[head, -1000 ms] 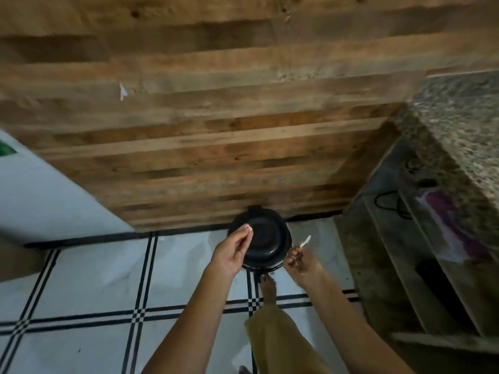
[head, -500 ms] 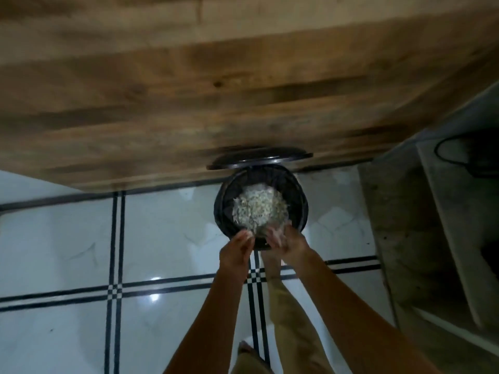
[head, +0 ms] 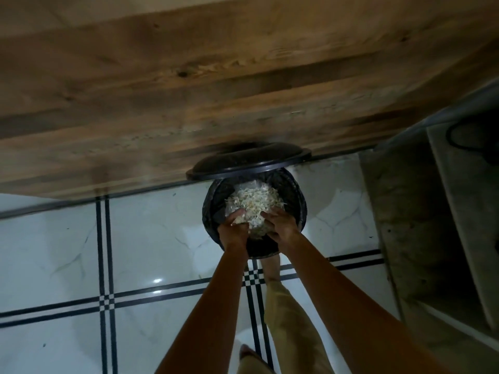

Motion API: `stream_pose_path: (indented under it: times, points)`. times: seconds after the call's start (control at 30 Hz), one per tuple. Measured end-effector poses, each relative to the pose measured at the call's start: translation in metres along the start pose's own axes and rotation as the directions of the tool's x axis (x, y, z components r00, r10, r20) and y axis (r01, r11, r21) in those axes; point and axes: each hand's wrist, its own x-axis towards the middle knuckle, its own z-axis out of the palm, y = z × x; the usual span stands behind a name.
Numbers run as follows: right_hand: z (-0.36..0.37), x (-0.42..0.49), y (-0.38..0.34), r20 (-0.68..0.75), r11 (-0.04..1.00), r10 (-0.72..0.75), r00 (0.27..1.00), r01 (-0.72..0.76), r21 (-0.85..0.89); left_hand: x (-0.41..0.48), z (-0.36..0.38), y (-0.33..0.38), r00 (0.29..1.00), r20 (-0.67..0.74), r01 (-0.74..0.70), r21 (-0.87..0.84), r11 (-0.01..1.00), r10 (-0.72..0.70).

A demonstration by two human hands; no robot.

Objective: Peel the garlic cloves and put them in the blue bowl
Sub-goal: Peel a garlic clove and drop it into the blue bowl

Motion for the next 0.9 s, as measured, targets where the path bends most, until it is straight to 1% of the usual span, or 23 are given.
stream_pose_path:
  times: [0.07,0.1,0.13,0.17,0.2,0.23,0.27,0.3,0.33,0.37,0.4,0.47,0.5,0.57,0.63,0.7,0.73,0.77,0.8,0.83,0.9]
  points:
    - [-0.004,-0.011,-0.006,0.002,0.999,0.012,1.000,-0.012,0.035,-0.009,-0.010,0.009,0.990,0.033,-0.144,0.175,0.974,0.140]
    - [-0.006,-0.022,-0.009,-0.003,0.998,0.000,1.000,0.000,0.060,-0.014,-0.014,0.014,0.967,0.061,-0.256,0.282,0.925,0.249]
    - [-0.009,-0.032,-0.013,-0.024,0.998,-0.030,0.999,0.032,0.046,-0.021,-0.019,0.019,0.934,0.104,-0.356,0.347,0.867,0.342]
    - [-0.012,-0.047,-0.015,-0.045,0.997,-0.069,0.997,0.070,0.039,-0.033,-0.027,0.025,0.892,0.186,-0.451,0.441,0.776,0.413]
    - [-0.014,-0.059,-0.015,-0.054,0.994,-0.105,0.993,0.105,0.005,-0.044,-0.032,0.030,0.852,0.277,-0.521,0.530,0.669,0.445]
    - [-0.015,-0.073,-0.017,-0.048,0.990,-0.142,0.989,0.141,-0.023,-0.056,-0.038,0.037,0.835,0.329,-0.545,0.605,0.581,0.441]
    - [-0.019,-0.093,-0.019,-0.015,0.984,-0.175,0.984,0.175,-0.030,-0.075,-0.046,0.045,0.821,0.366,-0.567,0.612,0.552,0.438]
    - [-0.023,-0.110,-0.020,0.002,0.979,-0.204,0.979,0.204,0.013,-0.095,-0.052,0.053,0.811,0.387,-0.584,0.576,0.572,0.438]
    - [-0.030,-0.137,-0.021,0.005,0.969,-0.239,0.971,0.238,0.061,-0.120,-0.060,0.061,0.785,0.416,-0.620,0.534,0.575,0.460]
    - [-0.038,-0.162,-0.021,-0.005,0.958,-0.284,0.959,0.284,0.049,-0.146,-0.066,0.068,0.773,0.427,-0.634,0.504,0.587,0.468]
    - [-0.058,-0.218,-0.013,-0.063,0.945,-0.324,0.944,0.326,0.016,-0.195,-0.077,0.072,0.737,0.463,-0.675,0.459,0.578,0.493]
    - [-0.073,-0.256,-0.009,-0.144,0.911,-0.412,0.900,0.412,-0.034,-0.222,-0.075,0.076,0.713,0.454,-0.699,0.396,0.595,0.535]
    - [-0.092,-0.288,-0.001,-0.194,0.891,-0.449,0.872,0.454,-0.022,-0.255,-0.074,0.076,0.676,0.477,-0.734,0.367,0.572,0.562]
    - [-0.134,-0.349,0.023,-0.264,0.860,-0.500,0.824,0.509,-0.039,-0.311,-0.061,0.069,0.601,0.577,-0.788,0.310,0.532,0.553]
    - [-0.194,-0.403,0.048,-0.379,0.829,-0.529,0.759,0.557,-0.041,-0.381,-0.029,0.055,0.488,0.738,-0.840,0.251,0.482,0.466]
    - [-0.262,-0.440,0.072,-0.527,0.812,-0.499,0.688,0.583,-0.009,-0.452,0.014,0.037,0.351,0.855,-0.899,0.194,0.392,0.382]
    - [-0.291,-0.455,0.081,-0.589,0.808,-0.462,0.663,0.588,0.027,-0.482,0.035,0.028,0.266,0.892,-0.930,0.138,0.340,0.365]
    - [-0.326,-0.476,0.101,-0.673,0.785,-0.415,0.612,0.615,0.075,-0.523,0.055,0.008,0.177,0.930,-0.947,0.071,0.313,0.323]
    - [-0.356,-0.489,0.115,-0.723,0.759,-0.385,0.573,0.643,0.105,-0.556,0.072,-0.007,0.101,0.954,-0.952,0.011,0.304,0.281]
    - [-0.389,-0.504,0.131,-0.779,0.734,-0.353,0.518,0.670,0.112,-0.590,0.094,-0.029,0.025,0.975,-0.957,-0.040,0.287,0.219]
    - [-0.442,-0.527,0.160,-0.863,0.701,-0.273,0.425,0.702,0.123,-0.644,0.125,-0.068,-0.085,0.992,-0.960,-0.107,0.259,0.095]
